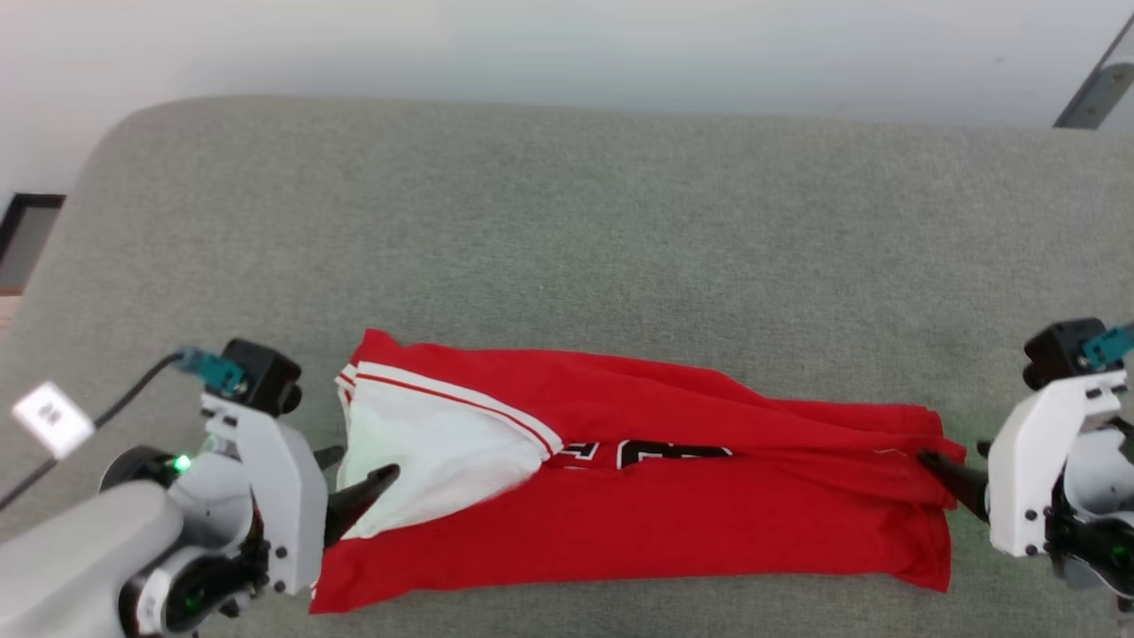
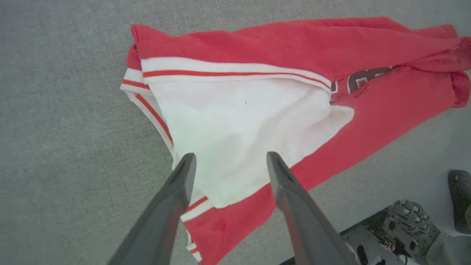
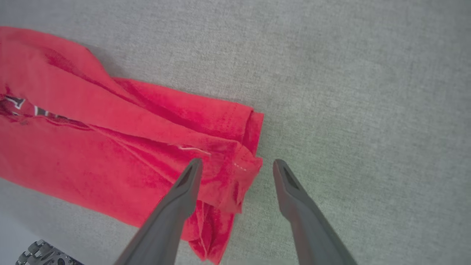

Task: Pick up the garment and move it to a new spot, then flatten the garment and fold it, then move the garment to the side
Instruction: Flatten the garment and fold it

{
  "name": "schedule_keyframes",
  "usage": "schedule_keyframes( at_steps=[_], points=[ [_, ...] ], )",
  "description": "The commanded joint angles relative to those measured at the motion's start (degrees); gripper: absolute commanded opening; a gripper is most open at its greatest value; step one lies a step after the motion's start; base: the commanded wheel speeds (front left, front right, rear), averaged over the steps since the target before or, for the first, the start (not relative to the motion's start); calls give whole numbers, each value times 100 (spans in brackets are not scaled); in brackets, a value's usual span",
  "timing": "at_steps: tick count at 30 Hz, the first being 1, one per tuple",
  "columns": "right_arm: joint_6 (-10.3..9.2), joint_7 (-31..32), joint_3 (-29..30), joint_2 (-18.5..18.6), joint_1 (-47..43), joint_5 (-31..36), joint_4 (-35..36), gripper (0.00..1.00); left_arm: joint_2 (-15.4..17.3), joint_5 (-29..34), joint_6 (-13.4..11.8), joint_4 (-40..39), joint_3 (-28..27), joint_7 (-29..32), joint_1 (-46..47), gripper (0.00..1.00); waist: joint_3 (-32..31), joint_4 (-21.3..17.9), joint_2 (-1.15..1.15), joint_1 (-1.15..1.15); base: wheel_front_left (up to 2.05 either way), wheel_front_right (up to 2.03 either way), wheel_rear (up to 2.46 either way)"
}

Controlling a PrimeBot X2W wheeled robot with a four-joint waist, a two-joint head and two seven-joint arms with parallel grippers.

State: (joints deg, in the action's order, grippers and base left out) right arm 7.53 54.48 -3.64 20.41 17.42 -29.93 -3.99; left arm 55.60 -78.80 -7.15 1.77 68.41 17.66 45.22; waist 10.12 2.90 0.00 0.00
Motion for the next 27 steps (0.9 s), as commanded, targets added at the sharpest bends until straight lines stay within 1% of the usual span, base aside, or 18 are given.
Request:
schedule_keyframes(
  at_steps=[1,4,8,12,14,17,21,24,26,27],
  points=[
    [-9,60,76,-21,-95,9,-29,100,38,80,-56,-62,-31,-170,-122,100,-97,81,0,0,0,0,0],
    [-9,206,203,-97,-177,5,-120,100,97,260,-185,-190,-107,-771,-346,100,-176,149,0,0,0,0,0],
    [-9,326,369,-204,-225,28,-284,100,140,603,-363,-229,-217,-1773,-662,100,-228,270,0,0,0,0,0],
    [-9,360,473,-241,-225,114,-511,100,98,624,-642,-146,-437,-2777,-1072,100,-247,417,0,0,0,0,0],
    [-9,388,519,-266,-204,151,-655,100,94,690,-778,-81,-577,-3096,-1254,100,-244,505,0,0,0,0,0],
    [-9,347,599,-269,-131,203,-874,100,-34,869,-963,5,-921,-3272,-1525,100,-216,642,0,0,0,0,0],
    [-9,370,661,-254,-90,248,-1156,100,-400,1397,-1156,13,-1830,-3280,-2051,100,-189,832,0,0,0,0,0],
    [-9,365,667,-252,-84,283,-1373,100,-762,1834,-1153,27,-2634,-3277,-2520,100,-180,939,0,0,0,0,0],
    [-9,404,649,-270,-85,278,-1535,100,-1013,2186,-1050,54,-3125,-3278,-2838,100,-183,991,0,0,0,0,0],
    [-9,411,646,-275,-82,267,-1605,85,-1151,2315,-997,85,-3388,-3278,-3001,100,-186,1013,0,0,0,0,0]
  ],
)
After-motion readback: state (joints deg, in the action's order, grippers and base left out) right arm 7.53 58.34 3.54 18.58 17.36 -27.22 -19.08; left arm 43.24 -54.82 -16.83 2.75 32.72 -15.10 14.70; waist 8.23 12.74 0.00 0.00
